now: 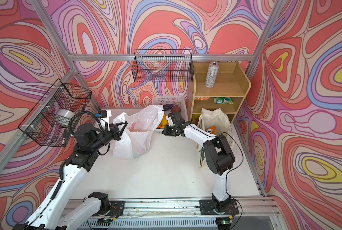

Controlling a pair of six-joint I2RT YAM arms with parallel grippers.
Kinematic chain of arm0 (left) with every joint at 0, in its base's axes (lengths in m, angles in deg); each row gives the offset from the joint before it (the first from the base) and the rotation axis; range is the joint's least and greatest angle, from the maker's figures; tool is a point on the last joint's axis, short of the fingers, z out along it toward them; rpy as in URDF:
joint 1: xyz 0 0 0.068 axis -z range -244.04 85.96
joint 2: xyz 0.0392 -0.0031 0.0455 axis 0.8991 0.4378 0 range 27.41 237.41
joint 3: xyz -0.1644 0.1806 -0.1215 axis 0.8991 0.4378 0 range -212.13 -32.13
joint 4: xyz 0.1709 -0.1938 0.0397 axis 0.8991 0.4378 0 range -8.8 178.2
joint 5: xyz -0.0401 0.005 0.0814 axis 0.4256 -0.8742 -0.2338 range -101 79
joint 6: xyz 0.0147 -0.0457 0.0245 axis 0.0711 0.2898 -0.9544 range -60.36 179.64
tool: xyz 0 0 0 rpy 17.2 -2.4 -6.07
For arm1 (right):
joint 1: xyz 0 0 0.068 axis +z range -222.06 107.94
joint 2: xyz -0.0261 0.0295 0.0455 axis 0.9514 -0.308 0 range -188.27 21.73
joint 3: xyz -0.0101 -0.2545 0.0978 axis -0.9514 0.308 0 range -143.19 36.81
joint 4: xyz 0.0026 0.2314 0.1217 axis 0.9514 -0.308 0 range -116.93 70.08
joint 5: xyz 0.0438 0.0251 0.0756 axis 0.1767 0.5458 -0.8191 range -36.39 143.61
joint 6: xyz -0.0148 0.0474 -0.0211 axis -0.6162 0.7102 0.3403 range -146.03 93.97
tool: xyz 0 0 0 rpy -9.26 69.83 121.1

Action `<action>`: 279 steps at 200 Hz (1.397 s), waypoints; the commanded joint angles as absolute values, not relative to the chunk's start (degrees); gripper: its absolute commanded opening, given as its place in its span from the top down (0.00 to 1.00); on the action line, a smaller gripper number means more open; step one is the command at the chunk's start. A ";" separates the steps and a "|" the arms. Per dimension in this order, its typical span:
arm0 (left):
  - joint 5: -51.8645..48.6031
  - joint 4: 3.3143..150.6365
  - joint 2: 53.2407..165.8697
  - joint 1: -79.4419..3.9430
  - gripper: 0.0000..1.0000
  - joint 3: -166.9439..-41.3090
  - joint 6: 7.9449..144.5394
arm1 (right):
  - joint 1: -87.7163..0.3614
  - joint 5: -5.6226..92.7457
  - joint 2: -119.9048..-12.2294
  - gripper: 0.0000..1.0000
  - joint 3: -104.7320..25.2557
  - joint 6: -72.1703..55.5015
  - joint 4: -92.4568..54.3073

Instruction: Place the mixed food into the grocery bags and tie them

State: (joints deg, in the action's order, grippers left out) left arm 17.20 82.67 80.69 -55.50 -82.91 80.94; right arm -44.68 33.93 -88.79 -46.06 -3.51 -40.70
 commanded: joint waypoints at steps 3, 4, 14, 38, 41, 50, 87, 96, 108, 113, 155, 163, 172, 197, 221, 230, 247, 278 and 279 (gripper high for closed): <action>17.24 81.75 79.16 -55.87 1.00 -82.24 80.89 | -45.16 32.11 -80.19 0.75 -43.03 -4.30 -40.19; 17.27 81.78 79.13 -55.87 1.00 -82.23 80.86 | -45.16 32.14 -80.12 0.75 -42.88 -4.27 -40.17; 17.36 81.95 78.94 -55.87 1.00 -82.24 80.68 | -45.14 32.68 -76.59 0.75 -41.77 -3.81 -40.14; 17.14 82.82 78.33 -55.87 1.00 -82.31 80.29 | -45.12 33.82 -73.23 0.59 -42.20 -3.15 -40.10; 17.20 82.89 78.21 -55.87 1.00 -82.31 80.25 | -45.16 33.78 -73.15 0.54 -42.66 -3.08 -40.06; 17.15 83.14 77.93 -55.87 1.00 -82.26 80.16 | -45.17 33.39 -73.17 0.40 -43.88 -3.23 -39.67; 16.99 83.80 77.11 -55.87 1.00 -81.91 80.03 | -45.16 31.86 -78.00 0.28 -52.49 -3.50 -39.35; 16.86 83.85 76.91 -55.87 1.00 -81.82 80.09 | -45.17 31.88 -79.41 0.28 -54.90 -3.37 -39.61; 16.85 84.04 76.66 -55.87 1.00 -81.85 80.13 | -45.10 31.82 -83.67 0.28 -57.86 -3.03 -40.02; 16.83 84.09 76.51 -55.87 1.00 -81.87 80.20 | -45.12 31.97 -84.85 0.28 -58.81 -2.99 -39.97; 17.45 85.20 75.83 -55.87 1.00 -81.87 80.90 | -45.15 31.93 -91.57 0.44 -65.08 -2.25 -37.95; 17.47 85.72 75.51 -55.87 1.00 -81.94 80.82 | -45.17 31.41 -91.25 0.65 -65.74 -1.92 -38.06; 17.18 86.38 75.01 -55.87 1.00 -81.92 80.66 | -45.12 30.79 -90.06 0.89 -66.02 -1.91 -38.80; 16.92 89.72 72.81 -55.87 1.00 -83.01 80.58 | -45.17 28.61 -81.97 1.00 -63.31 -0.72 -40.50; 19.18 90.49 72.73 -55.87 1.00 -84.66 83.60 | -45.00 26.49 -70.91 1.00 -59.16 2.42 -39.87; 20.33 89.81 73.47 -55.87 1.00 -85.11 84.84 | -44.95 25.78 -67.90 1.00 -58.35 3.13 -39.95; 22.29 87.20 75.25 -55.78 1.00 -85.30 87.33 | -44.90 26.10 -63.56 1.00 -57.34 3.67 -40.87; 23.10 81.37 78.41 -55.23 1.00 -84.14 91.20 | -44.86 27.63 -59.12 1.00 -57.02 3.61 -43.43; 23.10 81.20 78.49 -55.15 1.00 -84.11 91.37 | -44.88 27.75 -59.08 1.00 -56.99 3.55 -43.59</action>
State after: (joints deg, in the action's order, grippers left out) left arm 21.03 87.68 76.60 -55.46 -83.63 86.81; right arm -44.64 27.00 -60.42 -58.03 2.74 -42.60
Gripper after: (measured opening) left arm 0.048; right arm 0.041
